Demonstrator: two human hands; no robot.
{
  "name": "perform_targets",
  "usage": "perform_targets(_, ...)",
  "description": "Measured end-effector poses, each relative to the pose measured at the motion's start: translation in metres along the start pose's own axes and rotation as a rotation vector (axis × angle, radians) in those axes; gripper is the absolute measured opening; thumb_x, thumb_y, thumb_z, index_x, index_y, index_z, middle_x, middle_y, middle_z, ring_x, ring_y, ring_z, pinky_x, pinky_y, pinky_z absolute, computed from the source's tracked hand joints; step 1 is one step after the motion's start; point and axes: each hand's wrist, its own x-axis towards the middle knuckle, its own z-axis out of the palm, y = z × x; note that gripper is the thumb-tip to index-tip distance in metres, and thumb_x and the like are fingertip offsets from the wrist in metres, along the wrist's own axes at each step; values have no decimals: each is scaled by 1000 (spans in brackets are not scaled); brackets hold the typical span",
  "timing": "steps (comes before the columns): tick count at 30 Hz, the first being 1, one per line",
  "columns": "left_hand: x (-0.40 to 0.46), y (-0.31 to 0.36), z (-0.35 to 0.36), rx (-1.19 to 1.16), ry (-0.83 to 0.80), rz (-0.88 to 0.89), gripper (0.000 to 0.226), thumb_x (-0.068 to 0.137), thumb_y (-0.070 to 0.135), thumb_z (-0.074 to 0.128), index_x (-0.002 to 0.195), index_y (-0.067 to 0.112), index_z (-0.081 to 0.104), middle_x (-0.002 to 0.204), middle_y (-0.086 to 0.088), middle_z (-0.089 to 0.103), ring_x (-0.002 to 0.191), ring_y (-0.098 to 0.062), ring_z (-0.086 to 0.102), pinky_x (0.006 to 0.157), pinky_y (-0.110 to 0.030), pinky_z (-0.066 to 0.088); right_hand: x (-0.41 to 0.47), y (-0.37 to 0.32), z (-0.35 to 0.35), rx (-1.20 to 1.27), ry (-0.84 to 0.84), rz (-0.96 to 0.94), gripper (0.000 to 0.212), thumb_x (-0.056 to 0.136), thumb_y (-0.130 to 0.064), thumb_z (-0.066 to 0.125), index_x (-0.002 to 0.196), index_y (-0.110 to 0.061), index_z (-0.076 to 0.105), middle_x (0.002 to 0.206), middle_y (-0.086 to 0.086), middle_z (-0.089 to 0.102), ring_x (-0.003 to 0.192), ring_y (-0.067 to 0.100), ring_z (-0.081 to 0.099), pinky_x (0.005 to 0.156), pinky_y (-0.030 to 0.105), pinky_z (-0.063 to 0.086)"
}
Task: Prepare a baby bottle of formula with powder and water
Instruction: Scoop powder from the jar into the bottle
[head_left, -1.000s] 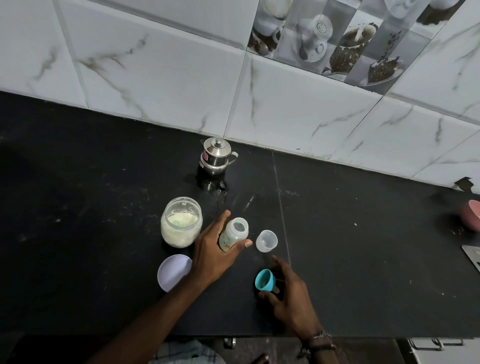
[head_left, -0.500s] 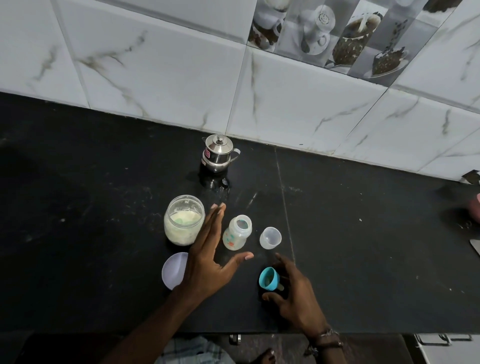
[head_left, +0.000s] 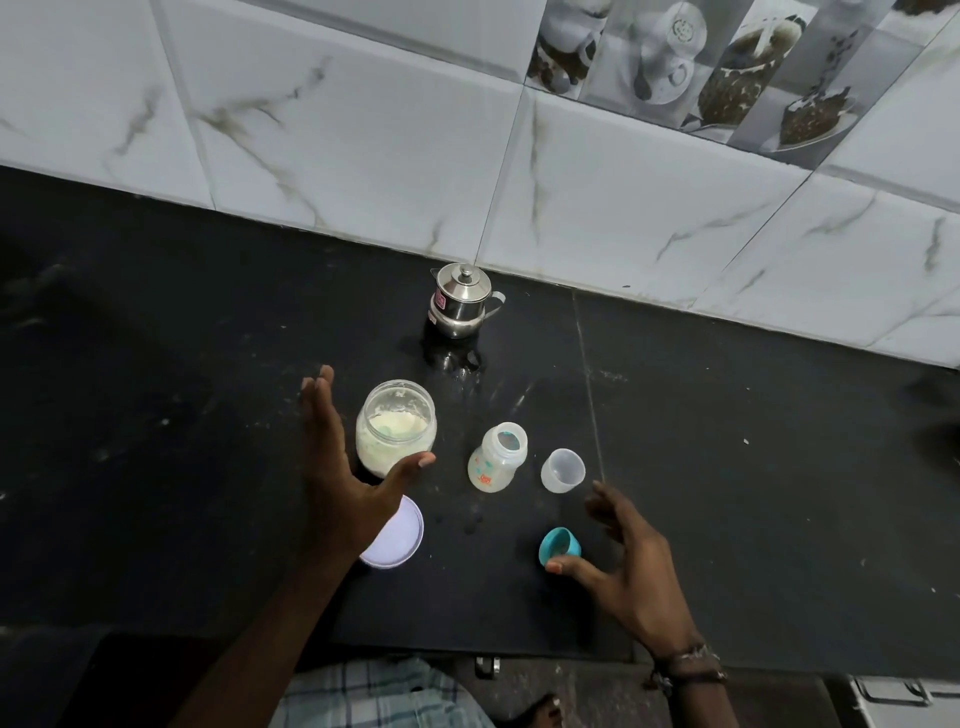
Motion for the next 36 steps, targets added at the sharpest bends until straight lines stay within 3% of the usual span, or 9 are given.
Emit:
perform_targets(3, -1, -6, -2, -25, -9, -24, 117, 77, 71, 65, 153, -3, 15, 158, -21, 32, 148, -41, 26, 115, -62, 29, 4, -5, 1, -35, -4, -25, 102, 49, -64, 82, 138, -27, 50, 122, -9, 65, 114, 2, 61, 91, 5, 41)
perform_targets(8, -3, -13, -1, -46, -33, -102, 119, 68, 60, 77, 154, -2, 21, 156, -16, 38, 147, -35, 33, 117, -51, 32, 7, -12, 4, -75, 5, -55, 93, 62, -72, 72, 137, -21, 53, 118, -6, 68, 109, 5, 64, 95, 24, 50)
perform_targets(12, 0, -17, 1, -108, -108, -172, 119, 60, 60, 84, 152, 36, 12, 160, -10, 34, 150, -27, 28, 120, -45, 29, 18, -39, 6, -20, 226, -225, 42, 82, -50, 69, 110, -18, 67, 97, -9, 71, 80, 7, 68, 70, 35, 58)
perform_targets(16, 2, -20, 7, -156, -177, -226, 125, 53, 51, 85, 154, 23, 17, 157, -9, 38, 146, -24, 34, 119, -39, 34, 45, -98, 6, 48, 378, -488, 9, 90, -22, 69, 92, -13, 71, 82, -8, 68, 60, 5, 59, 55, 21, 46)
perform_targets(19, 3, -16, 11, -122, -181, -231, 126, 51, 44, 90, 153, 2, 29, 149, -8, 47, 136, -15, 42, 109, -7, 29, 69, -150, 11, -39, 281, -596, 4, 88, -16, 69, 89, -12, 72, 85, -5, 68, 63, 2, 56, 59, 20, 45)
perform_targets(20, 4, -16, 11, -90, -181, -214, 122, 51, 39, 93, 150, 0, 34, 145, -12, 51, 133, -18, 47, 107, -7, 31, 76, -165, 14, -105, 229, -610, 6, 88, -17, 69, 89, -14, 73, 88, -3, 67, 67, 8, 58, 60, 25, 47)
perform_targets(24, 8, -21, 9, -42, -198, -168, 102, 54, 31, 99, 139, 2, 50, 132, -14, 62, 121, -30, 59, 104, -41, 48, 105, -203, 37, -467, -56, -545, 16, 88, -32, 62, 95, -22, 72, 107, 4, 57, 94, 25, 58, 71, 39, 52)
perform_targets(29, 12, -26, 11, -53, -203, -107, 90, 58, 44, 93, 135, 20, 53, 128, 21, 55, 117, 2, 55, 102, -5, 33, 132, -215, 74, -830, -316, -433, 30, 85, -40, 66, 101, -16, 71, 112, 8, 62, 104, 32, 60, 73, 38, 52)
perform_targets(36, 6, -26, 11, -139, -155, -102, 89, 61, 48, 91, 138, 42, 46, 130, 31, 56, 121, 1, 57, 99, -11, 41, 155, -213, 102, -1021, -613, -323, 43, 78, -41, 72, 107, -9, 69, 108, 10, 71, 100, 31, 69, 69, 32, 48)
